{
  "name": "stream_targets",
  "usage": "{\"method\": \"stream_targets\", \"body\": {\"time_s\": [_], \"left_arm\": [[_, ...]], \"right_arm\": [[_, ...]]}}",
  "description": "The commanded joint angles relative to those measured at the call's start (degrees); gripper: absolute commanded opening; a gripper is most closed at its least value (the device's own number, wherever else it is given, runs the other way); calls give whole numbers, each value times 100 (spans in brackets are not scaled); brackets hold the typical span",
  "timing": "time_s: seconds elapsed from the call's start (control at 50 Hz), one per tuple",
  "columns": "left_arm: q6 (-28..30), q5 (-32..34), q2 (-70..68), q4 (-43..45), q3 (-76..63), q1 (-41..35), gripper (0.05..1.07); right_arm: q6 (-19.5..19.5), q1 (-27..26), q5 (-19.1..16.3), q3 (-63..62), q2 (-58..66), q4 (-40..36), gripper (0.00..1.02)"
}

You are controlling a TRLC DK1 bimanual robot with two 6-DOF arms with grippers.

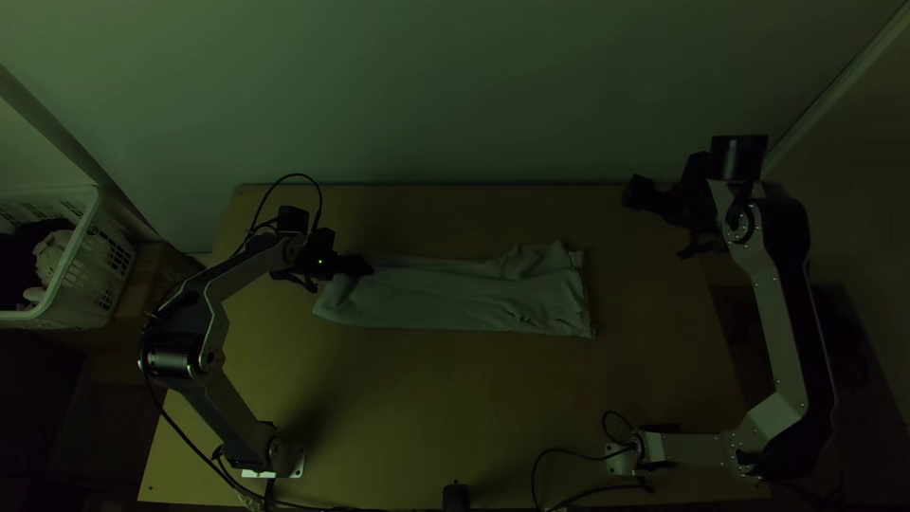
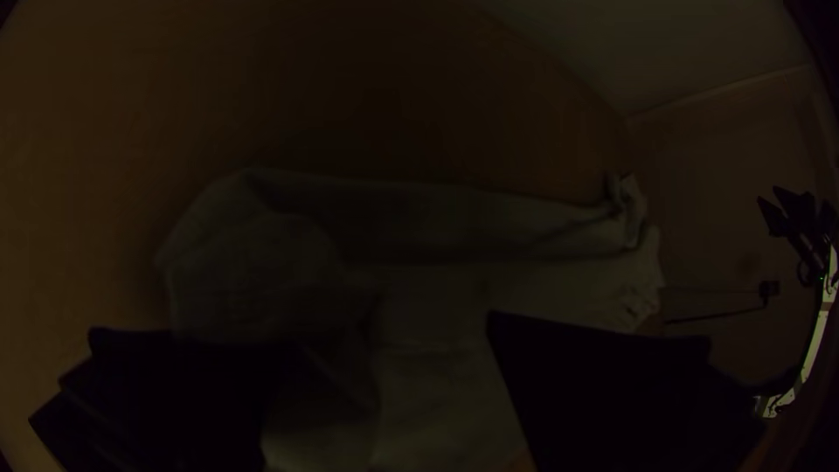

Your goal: Fold the t-shirt

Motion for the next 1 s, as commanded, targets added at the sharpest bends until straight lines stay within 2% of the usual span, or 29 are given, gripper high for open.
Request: {"method": "stream_targets", "body": {"time_s": [0.0, 0.02, 0.04, 0.06, 0.22, 0.38, 0.64, 0.98], "left_arm": [[-327, -382, 224, 130, -557, -181, 36], [-354, -409, 215, 191, -557, -181, 19], [-389, -426, 215, 217, -557, -181, 6], [-406, -435, 215, 209, -557, -172, 9], [-406, -620, 13, 174, -636, -49, 8], [-283, -760, -348, 15, -566, 391, 8], [578, -954, -611, -538, -232, 1401, 8], [1633, -1490, -945, -1277, 146, 2623, 8]], "right_arm": [[16, -27, 25, -182, -177, 22, 98], [16, -27, 25, -218, -195, 22, 98], [16, -27, 25, -244, -204, 22, 98], [16, -27, 25, -279, -213, 22, 98], [16, 8, 25, -560, -309, 66, 98], [-2, 25, 25, -850, -441, 286, 98], [-107, 25, 69, -1685, -881, 1156, 98], [-573, -106, 184, -2274, -1232, 1595, 98]]}}
